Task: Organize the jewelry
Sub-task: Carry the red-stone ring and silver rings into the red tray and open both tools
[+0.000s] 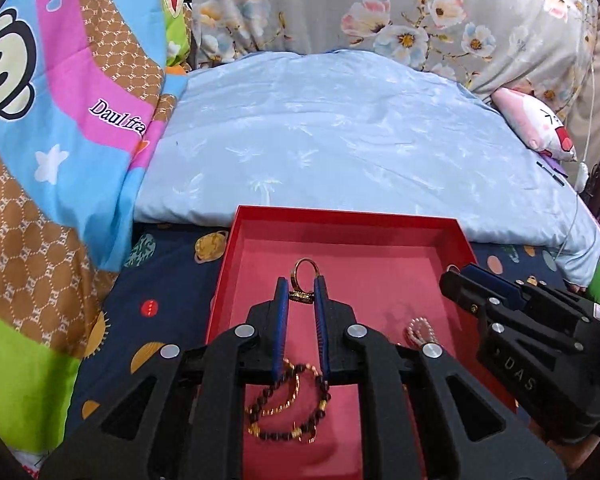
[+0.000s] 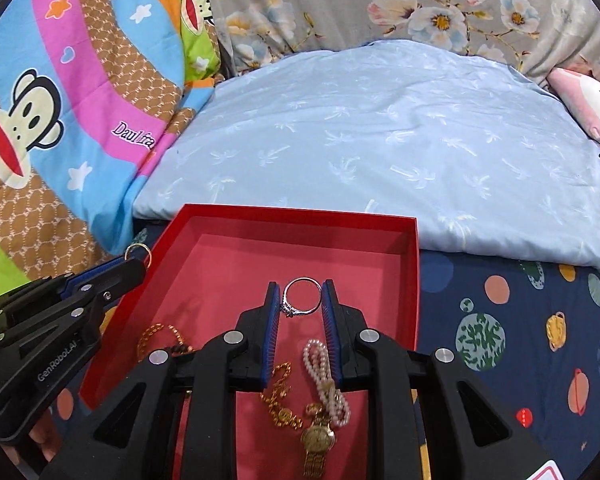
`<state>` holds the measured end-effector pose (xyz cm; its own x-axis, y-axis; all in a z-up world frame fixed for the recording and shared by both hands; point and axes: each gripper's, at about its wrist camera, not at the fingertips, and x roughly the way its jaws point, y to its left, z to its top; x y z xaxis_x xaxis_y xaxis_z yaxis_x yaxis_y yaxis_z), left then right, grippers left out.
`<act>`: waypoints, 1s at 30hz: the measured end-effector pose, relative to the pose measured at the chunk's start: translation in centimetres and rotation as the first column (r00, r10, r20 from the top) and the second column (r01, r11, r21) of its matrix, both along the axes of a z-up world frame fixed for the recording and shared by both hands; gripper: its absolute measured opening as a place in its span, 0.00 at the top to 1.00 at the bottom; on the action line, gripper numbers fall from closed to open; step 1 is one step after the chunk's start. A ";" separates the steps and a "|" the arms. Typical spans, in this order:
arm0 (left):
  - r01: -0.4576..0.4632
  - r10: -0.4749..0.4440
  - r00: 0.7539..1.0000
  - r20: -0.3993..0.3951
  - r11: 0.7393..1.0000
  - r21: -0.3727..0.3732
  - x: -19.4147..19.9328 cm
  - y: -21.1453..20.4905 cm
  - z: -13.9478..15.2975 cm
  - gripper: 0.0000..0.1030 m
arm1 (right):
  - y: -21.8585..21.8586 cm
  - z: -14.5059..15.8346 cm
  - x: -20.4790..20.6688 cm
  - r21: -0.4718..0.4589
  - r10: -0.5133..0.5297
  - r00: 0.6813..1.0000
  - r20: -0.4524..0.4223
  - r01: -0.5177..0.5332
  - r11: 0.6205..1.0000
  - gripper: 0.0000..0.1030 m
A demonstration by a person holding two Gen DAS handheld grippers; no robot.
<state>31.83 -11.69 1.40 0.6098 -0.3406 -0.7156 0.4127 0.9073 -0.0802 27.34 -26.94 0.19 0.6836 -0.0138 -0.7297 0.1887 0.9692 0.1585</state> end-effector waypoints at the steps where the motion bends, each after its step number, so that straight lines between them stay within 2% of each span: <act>1: -0.002 0.002 1.000 -0.005 1.000 0.004 0.5 -0.3 -0.3 0.88 | -0.1 -0.2 0.2 0.003 -0.002 1.000 -0.004 0.002 1.000 0.81; 6: -0.014 0.014 0.999 -0.035 1.000 0.003 2.2 -1.1 -1.6 0.87 | -0.7 -1.3 1.3 0.017 -0.013 1.000 -0.029 0.014 1.000 0.80; 10: -0.035 0.035 0.998 -0.042 0.999 0.004 2.6 -1.1 -2.1 0.85 | -0.7 -1.1 1.2 0.007 -0.018 1.000 -0.014 0.018 1.000 0.78; 11: -0.040 0.040 0.998 -0.044 0.999 0.003 2.7 -1.1 -2.1 0.83 | -0.7 -1.0 1.1 0.004 -0.019 1.000 -0.008 0.019 1.000 0.78; 13: -0.052 0.052 0.998 -0.039 0.999 0.002 2.6 -0.8 -1.8 0.72 | -0.7 -0.7 1.0 0.010 -0.023 1.000 0.002 0.023 1.000 0.78; 15: -0.059 0.059 0.998 -0.024 0.998 0.002 2.4 -0.6 -1.4 0.67 | -0.8 -0.2 0.4 0.022 -0.029 0.999 0.020 0.029 0.999 0.78; 17: -0.064 0.064 0.998 -0.010 0.998 -0.004 2.0 -0.1 -0.7 0.66 | -0.8 0.4 -0.1 0.034 -0.030 0.999 0.034 0.029 0.999 0.78; 20: -0.067 0.067 0.998 0.006 0.998 -0.018 1.0 0.7 0.5 0.59 | -0.5 1.8 -1.7 0.043 -0.028 0.997 0.065 0.025 0.999 0.78; 25: -0.068 0.068 0.997 0.045 0.998 -0.013 -1.8 2.1 2.2 0.58 | 0.6 3.5 -5.0 0.036 -0.016 0.995 0.096 0.013 0.999 0.78; 30: -0.071 0.070 0.996 0.055 0.997 0.003 -5.6 4.3 2.6 0.57 | 2.5 3.8 -9.8 -0.001 -0.002 0.995 0.097 0.002 1.000 0.78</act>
